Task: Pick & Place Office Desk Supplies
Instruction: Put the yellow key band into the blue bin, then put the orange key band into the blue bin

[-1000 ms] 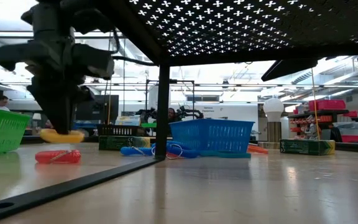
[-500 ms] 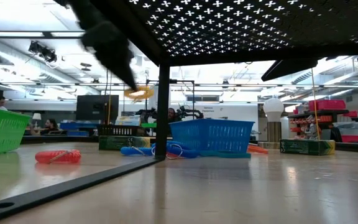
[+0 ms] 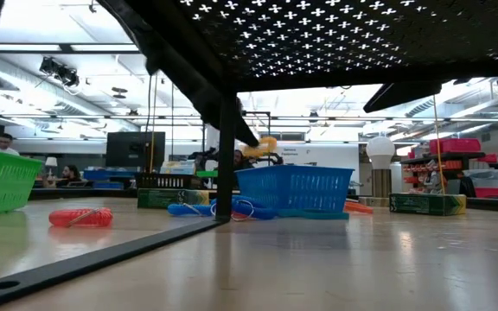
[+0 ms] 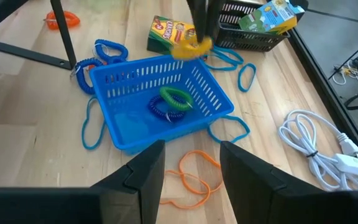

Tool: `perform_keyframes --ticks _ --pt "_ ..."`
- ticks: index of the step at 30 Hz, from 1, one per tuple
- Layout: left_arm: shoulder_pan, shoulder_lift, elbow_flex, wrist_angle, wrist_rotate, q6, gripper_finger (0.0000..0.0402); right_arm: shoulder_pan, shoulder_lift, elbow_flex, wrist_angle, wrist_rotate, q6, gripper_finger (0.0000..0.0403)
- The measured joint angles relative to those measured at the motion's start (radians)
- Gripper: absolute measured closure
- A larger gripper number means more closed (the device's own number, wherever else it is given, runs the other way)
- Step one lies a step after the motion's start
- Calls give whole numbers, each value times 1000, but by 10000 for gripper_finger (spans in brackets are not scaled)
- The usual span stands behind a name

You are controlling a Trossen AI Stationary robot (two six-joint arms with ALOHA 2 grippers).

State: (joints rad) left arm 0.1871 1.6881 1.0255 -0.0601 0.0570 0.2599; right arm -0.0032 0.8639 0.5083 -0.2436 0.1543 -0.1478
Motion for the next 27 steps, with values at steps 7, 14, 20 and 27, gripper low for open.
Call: perform_keyframes --ticks 7,14,20,27 --pt "-6 103 96 -109 38 59 360 -1 0 0 -2 0 0 238" --pt "-5 88 106 -112 102 56 231 -1 0 0 -2 0 1 238" --pt "-4 76 106 -121 108 58 130 -1 0 0 -2 0 1 238" --pt "-19 3 106 -290 96 18 123 -1 0 0 -1 0 1 238"
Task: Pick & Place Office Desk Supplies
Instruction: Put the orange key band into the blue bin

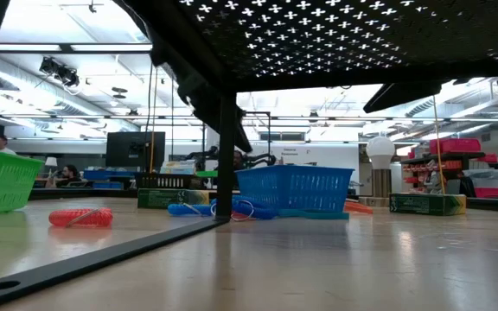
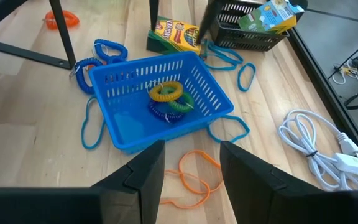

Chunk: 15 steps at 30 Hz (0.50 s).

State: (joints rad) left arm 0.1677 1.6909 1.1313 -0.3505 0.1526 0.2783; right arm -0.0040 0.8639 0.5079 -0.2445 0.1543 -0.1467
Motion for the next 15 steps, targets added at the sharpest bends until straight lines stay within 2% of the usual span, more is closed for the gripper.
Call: perform_keyframes --ticks 8,15 --pt "-82 -112 -3 -250 -80 -95 136 0 0 0 2 0 6 238" --pt "-195 -133 -3 -389 -135 -234 136 0 0 0 7 0 5 238"
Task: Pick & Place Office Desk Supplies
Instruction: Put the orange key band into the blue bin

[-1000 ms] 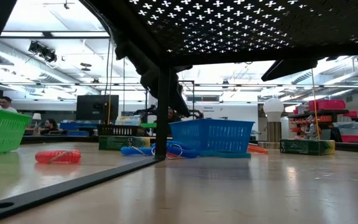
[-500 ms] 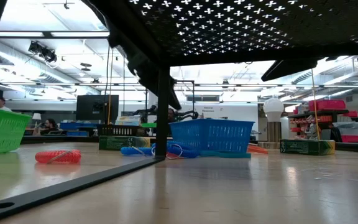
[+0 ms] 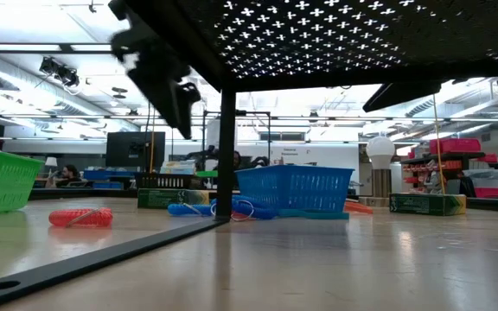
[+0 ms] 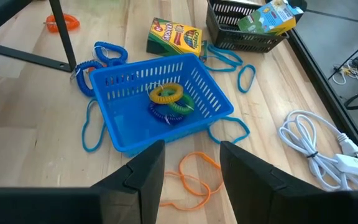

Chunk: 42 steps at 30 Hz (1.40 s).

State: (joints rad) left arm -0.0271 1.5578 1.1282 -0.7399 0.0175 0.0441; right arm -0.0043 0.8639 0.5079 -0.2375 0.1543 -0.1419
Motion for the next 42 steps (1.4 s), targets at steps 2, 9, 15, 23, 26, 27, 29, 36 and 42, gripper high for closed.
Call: perform_keyframes --ticks 2,9,15,23,26,27,29,36,42 --pt "-37 0 -1 -22 -26 -29 136 0 0 0 1 0 -2 238" --pt "-130 -49 -104 115 -73 -104 137 0 0 0 3 1 -6 238" --pt "-173 -218 -317 420 -70 -197 137 1 0 0 9 1 -6 238" --pt "-226 -389 -616 652 -73 -342 138 1 0 0 11 6 4 238" --pt "-234 -380 -696 742 -64 -379 138 1 0 0 16 26 13 238" --pt "-236 -372 -709 777 -61 -384 138 1 0 0 16 26 19 238" --pt "-243 -365 -723 806 -61 -383 138 1 0 0 17 27 27 238" --pt "-275 -295 -722 835 -71 -369 138 1 0 0 18 27 41 238" --pt "-275 -152 -648 836 -58 -327 138 1 0 0 20 32 41 238"
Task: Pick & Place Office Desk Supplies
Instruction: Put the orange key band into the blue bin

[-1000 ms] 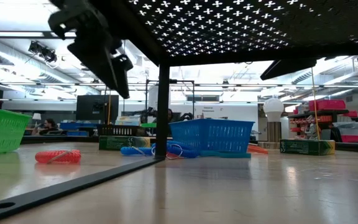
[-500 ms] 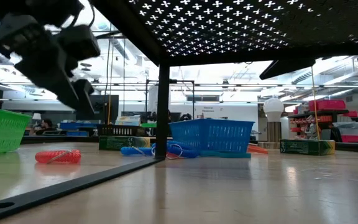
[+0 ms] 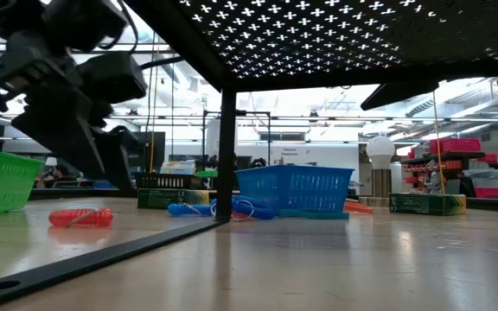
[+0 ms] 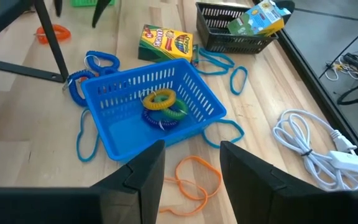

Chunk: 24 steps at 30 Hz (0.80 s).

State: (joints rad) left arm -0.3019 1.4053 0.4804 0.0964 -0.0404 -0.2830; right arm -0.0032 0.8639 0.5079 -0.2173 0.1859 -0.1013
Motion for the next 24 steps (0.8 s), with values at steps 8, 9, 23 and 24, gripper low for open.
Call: perform_keyframes --ticks 8,9,23,24 --pt "0 142 110 -105 60 54 138 0 0 0 -1 6 -1 238" --pt "0 152 117 -109 61 58 138 0 0 0 -2 6 -5 238" --pt "-5 196 190 -212 58 60 210 0 0 0 -4 7 -19 238" --pt "-6 198 190 -209 58 58 223 0 0 0 -4 7 -19 238"
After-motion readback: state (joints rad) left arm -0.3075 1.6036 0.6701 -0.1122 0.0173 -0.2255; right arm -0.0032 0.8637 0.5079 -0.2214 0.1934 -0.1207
